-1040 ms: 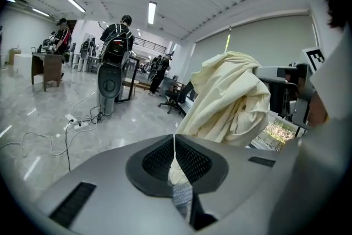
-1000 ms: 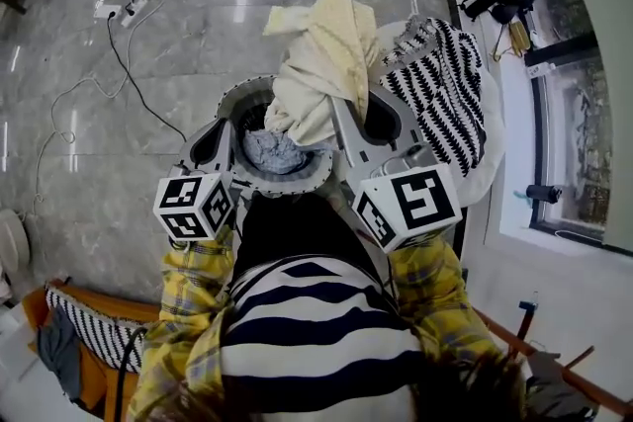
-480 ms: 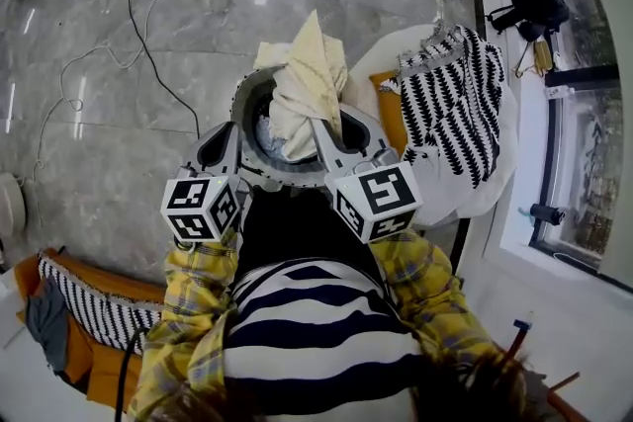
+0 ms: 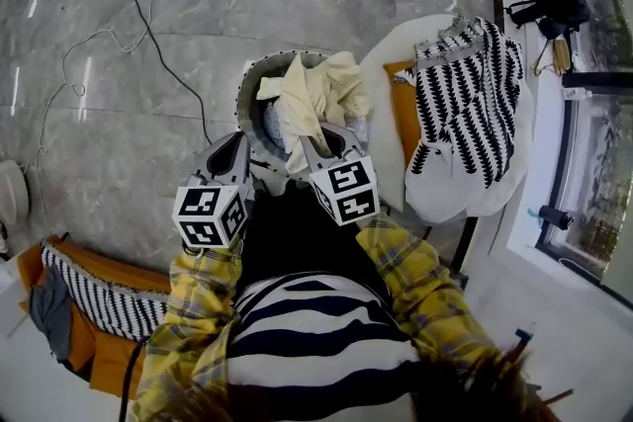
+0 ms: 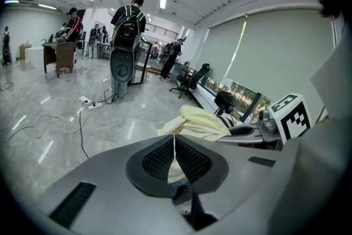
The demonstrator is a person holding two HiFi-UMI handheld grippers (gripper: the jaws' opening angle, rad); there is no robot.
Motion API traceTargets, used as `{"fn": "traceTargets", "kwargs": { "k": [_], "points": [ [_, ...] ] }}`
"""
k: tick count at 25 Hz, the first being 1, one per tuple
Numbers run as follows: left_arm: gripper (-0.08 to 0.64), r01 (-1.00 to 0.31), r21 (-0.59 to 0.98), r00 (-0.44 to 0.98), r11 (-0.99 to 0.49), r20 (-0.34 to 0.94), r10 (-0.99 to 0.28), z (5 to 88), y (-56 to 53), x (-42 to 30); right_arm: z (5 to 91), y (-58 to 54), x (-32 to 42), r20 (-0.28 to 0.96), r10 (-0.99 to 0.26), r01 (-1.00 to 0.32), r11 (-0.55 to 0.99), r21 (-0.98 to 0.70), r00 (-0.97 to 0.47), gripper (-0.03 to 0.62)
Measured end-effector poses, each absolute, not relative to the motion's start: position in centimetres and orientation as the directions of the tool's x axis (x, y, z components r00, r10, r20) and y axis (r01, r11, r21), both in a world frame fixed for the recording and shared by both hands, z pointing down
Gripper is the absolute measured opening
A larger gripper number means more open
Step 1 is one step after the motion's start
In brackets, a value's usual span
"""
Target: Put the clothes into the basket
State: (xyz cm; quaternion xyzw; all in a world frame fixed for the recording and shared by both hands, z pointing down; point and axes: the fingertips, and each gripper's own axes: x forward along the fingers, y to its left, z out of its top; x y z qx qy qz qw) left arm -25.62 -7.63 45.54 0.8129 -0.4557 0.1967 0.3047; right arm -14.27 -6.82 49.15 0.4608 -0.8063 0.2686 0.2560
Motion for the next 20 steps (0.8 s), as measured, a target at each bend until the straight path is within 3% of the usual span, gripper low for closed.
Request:
{"fn": "traceTargets", "kwargs": {
  "k": [10,13,20],
  "points": [
    [0.021,-0.865,0.297,0.492,-0.405,0.662,-0.565,49.8,-7.1,-25.2,57.5,-5.6,-14.8,0.812,-0.459,-0.881,0.455,-0.134,-0.360,0.091],
    [0.021,-0.866,0.295,0.489,-0.404,0.675,-0.553,50.5,-7.1,-25.0,58.5,-5.6,-14.4,0.834,-0.466,-0.875,0.482,-0.042,-0.296,0.216],
    [0.021,-0.857,0.309,0.503,-0.413,0.676,-0.538,50.9,-7.2,-24.3,58.0,-5.7,-13.8,0.812,-0.495,-0.897,0.436,-0.078,-0.311,0.209]
  ]
}}
